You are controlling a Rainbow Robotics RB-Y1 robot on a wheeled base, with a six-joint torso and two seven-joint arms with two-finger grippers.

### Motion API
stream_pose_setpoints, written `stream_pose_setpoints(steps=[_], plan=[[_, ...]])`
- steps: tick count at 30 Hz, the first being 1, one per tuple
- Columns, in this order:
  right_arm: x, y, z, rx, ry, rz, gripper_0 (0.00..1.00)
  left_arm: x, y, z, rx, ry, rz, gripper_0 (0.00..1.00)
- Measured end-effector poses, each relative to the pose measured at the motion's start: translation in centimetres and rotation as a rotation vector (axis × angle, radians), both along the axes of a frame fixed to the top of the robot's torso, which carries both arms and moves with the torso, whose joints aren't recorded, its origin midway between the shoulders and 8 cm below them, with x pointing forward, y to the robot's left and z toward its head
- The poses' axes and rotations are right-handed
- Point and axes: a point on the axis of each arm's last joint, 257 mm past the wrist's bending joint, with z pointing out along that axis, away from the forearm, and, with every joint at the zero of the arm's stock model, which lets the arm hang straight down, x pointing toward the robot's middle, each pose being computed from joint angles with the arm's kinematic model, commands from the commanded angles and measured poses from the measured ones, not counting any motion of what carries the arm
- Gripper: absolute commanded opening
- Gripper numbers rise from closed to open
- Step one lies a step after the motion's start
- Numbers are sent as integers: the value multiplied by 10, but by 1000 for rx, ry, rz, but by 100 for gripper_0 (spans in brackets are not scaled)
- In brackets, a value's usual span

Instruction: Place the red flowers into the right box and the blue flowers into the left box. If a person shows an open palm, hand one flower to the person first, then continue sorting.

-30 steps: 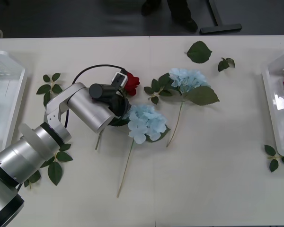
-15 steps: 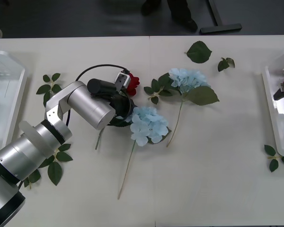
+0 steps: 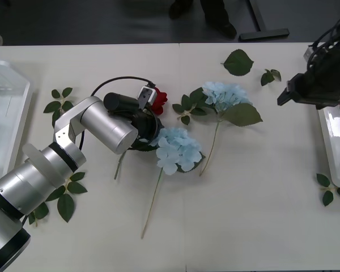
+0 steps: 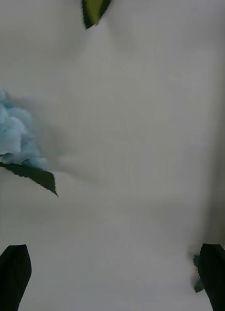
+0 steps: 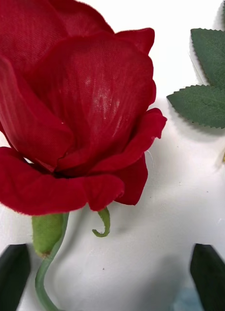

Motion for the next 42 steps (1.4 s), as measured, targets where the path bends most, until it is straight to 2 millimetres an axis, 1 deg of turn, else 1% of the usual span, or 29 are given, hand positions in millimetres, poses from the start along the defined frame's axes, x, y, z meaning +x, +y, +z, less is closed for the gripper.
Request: stream_pose_setpoints(steps=[2,3,4,5,6,7,9,13,18,19,23,29,30,32,33,34,35,36,37,39,40,41,42], plan=[[-3,23,-13,-27,1,18,100,0,0,0,-2,2,0,45],[-3,33,-20,-39,-1,13,100,0,0,0,-2,2,1,38],[-3,42,-27,-47,-6,-5,100,0,0,-1,-3,3,1,30],[-4,51,-34,-51,-7,-29,100,0,0,-1,-3,4,1,25],[-4,60,-41,-49,-9,-60,100,0,0,-1,-3,4,2,15],[-5,70,-47,-42,-8,-83,100,0,0,-1,-3,4,2,9],[-5,88,-57,-43,-15,-97,100,0,1,-1,-3,4,3,5],[-4,122,-69,-60,-39,-80,100,0,2,-2,2,3,4,4],[-10,158,-81,-6,-43,-184,100,5,8,-2,19,-15,8,4],[-11,163,-82,-6,-46,-184,100,6,8,-2,14,-22,9,0],[-9,180,-89,8,-51,-171,100,11,8,0,0,-44,7,0],[6,194,-106,44,-80,-185,100,14,7,0,32,-72,-11,0],[8,196,-109,50,-83,-187,100,14,7,1,36,-75,-13,2],[13,199,-112,64,-92,-189,100,15,7,1,45,-79,-17,20],[14,201,-113,72,-97,-188,100,15,7,1,52,-83,-20,31],[16,203,-114,79,-103,-187,100,15,7,1,60,-88,-22,38],[18,204,-114,85,-106,-187,100,16,8,1,69,-93,-25,41],[19,205,-115,89,-108,-187,100,16,8,1,75,-96,-27,46],[19,206,-115,90,-110,-187,100,17,9,1,80,-100,-27,47],[21,206,-115,96,-115,-186,100,18,11,2,86,-103,-27,47],[22,207,-115,99,-119,-186,100,18,11,2,87,-104,-26,35],[23,207,-115,103,-123,-186,100,18,12,2,88,-104,-26,19],[25,208,-115,107,-127,-186,100,18,12,2,88,-105,-26,7]])
